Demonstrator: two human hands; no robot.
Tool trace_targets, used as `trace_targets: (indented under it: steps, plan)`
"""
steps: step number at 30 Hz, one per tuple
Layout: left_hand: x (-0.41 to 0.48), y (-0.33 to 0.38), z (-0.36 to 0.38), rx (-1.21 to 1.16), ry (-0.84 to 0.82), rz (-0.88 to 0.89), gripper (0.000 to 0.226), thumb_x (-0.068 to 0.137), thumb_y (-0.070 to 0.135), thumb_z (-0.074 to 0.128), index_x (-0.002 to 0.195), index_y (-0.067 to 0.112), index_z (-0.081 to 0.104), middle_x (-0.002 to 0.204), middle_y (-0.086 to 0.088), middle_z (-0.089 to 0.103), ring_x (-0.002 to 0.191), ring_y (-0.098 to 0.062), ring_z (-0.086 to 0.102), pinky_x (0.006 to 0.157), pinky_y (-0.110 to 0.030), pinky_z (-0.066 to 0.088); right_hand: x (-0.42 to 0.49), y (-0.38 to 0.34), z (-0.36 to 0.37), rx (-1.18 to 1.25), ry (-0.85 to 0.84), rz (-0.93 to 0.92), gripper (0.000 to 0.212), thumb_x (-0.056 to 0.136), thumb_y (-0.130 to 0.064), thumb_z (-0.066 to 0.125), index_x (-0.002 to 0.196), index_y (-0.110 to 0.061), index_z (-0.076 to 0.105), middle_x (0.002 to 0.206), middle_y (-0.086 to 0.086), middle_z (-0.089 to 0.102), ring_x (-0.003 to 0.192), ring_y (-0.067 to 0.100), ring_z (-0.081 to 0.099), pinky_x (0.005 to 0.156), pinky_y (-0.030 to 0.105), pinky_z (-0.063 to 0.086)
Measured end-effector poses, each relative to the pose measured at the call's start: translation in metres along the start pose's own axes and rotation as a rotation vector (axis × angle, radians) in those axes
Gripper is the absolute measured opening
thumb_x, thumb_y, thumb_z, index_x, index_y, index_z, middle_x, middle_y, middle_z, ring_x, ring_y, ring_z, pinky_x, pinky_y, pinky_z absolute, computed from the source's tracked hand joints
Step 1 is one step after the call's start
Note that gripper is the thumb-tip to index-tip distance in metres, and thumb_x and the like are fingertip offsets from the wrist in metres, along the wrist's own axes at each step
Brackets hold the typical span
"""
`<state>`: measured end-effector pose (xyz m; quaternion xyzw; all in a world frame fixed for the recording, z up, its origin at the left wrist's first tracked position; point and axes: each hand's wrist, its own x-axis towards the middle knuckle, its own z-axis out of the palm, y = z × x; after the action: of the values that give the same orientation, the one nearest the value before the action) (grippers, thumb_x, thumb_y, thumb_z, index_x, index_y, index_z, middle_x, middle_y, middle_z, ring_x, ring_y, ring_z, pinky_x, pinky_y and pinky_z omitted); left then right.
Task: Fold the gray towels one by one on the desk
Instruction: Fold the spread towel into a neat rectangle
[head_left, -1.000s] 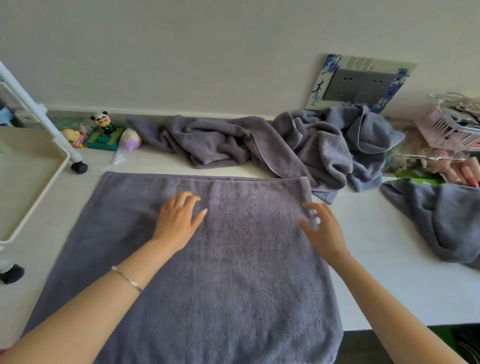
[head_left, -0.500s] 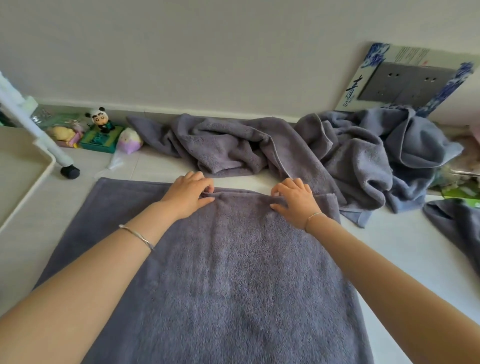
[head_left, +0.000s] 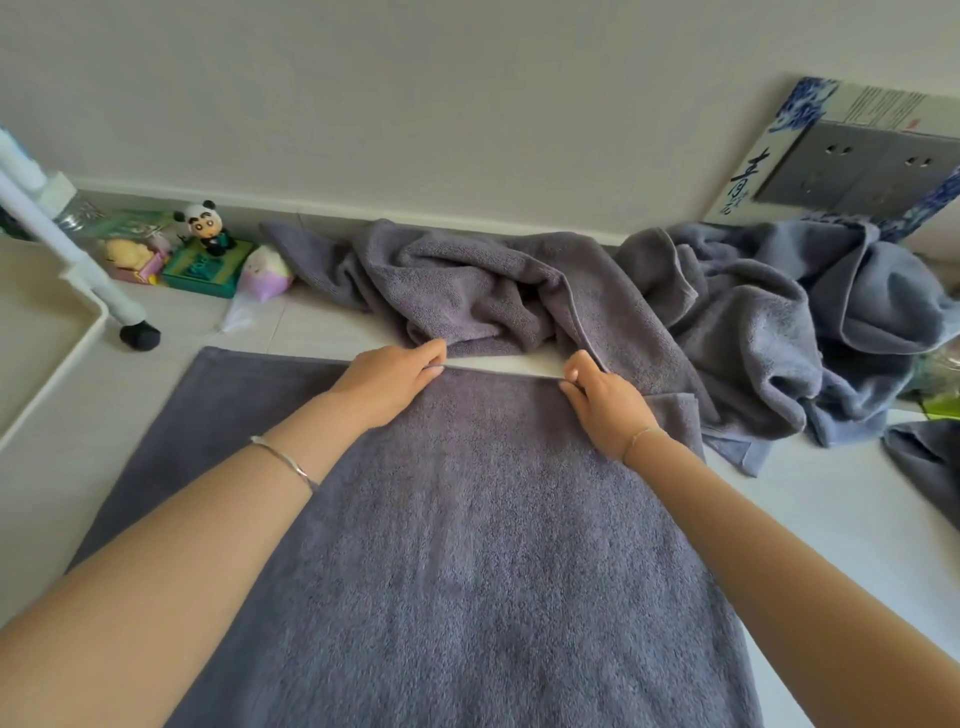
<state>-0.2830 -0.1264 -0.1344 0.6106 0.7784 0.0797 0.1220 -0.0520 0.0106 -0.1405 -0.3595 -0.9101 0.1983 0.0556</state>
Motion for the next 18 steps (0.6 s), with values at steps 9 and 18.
trace_targets:
  steps: [9, 18]
  plan:
    - [-0.008, 0.021, 0.014, 0.246, 0.188, -0.166, 0.027, 0.092, 0.026, 0.057, 0.116, 0.015, 0.053, 0.103, -0.009, 0.061, 0.094, -0.032, 0.057, 0.073, -0.037, 0.040, -0.008, -0.018, 0.014, -0.220, 0.136, 0.067, 0.025, 0.091, -0.019, 0.056, 0.113, -0.008, 0.052, 0.111, 0.011, 0.058, 0.102, 0.033, 0.055, 0.084, 0.040, 0.043]
    - [-0.056, 0.057, 0.073, 0.038, 0.163, -0.179, 0.058, 0.093, 0.046, 0.017, 0.145, 0.028, 0.034, 0.153, 0.001, 0.032, 0.142, -0.029, 0.026, 0.112, -0.058, 0.014, -0.054, -0.057, 0.073, -0.102, 0.110, -0.056, 0.055, 0.095, -0.045, 0.022, 0.145, -0.026, 0.035, 0.153, -0.001, 0.030, 0.143, 0.019, 0.024, 0.116, 0.032, 0.003]
